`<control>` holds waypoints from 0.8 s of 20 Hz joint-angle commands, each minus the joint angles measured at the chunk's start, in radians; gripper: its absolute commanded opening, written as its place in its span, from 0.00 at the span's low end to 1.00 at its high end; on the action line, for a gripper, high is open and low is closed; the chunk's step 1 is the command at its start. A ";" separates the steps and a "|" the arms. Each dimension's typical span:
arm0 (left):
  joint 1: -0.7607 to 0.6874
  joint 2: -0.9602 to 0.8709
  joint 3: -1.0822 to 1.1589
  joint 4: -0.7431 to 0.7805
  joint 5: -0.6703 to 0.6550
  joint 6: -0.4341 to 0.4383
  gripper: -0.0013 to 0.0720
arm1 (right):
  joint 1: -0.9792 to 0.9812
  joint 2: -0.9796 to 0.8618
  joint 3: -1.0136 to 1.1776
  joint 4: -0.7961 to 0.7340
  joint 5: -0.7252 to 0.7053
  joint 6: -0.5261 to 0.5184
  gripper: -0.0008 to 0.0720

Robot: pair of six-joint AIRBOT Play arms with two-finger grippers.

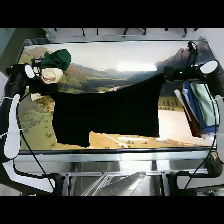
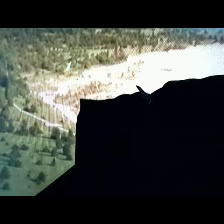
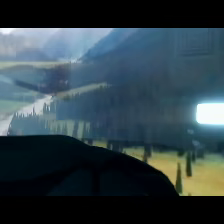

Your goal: Fold the shirts.

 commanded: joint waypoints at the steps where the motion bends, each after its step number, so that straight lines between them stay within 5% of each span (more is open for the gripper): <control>1: 0.005 -0.046 0.057 -0.014 0.073 0.002 0.05 | 0.000 -0.032 -0.005 0.067 -0.078 -0.053 0.05; 2: 0.009 -0.045 0.074 -0.031 0.072 0.010 0.21 | -0.003 -0.031 -0.004 0.068 -0.067 -0.054 0.36; 3: 0.019 -0.045 0.092 -0.068 0.059 0.021 0.83 | -0.008 -0.029 -0.003 0.068 -0.057 -0.051 1.00; 4: 0.037 -0.045 0.118 -0.114 0.032 0.023 0.97 | -0.016 -0.020 -0.001 0.066 -0.026 -0.047 0.97; 7: 0.117 -0.001 0.155 -0.171 -0.047 0.045 0.97 | -0.074 0.039 0.012 0.067 0.172 -0.047 0.97; 10: 0.238 0.153 -0.065 -0.174 -0.052 0.044 0.97 | -0.143 0.122 -0.007 0.064 0.450 -0.047 0.97; 16: 0.533 0.403 -0.764 -0.527 -0.025 0.217 0.97 | -0.142 0.369 -0.277 0.106 0.400 -0.052 0.97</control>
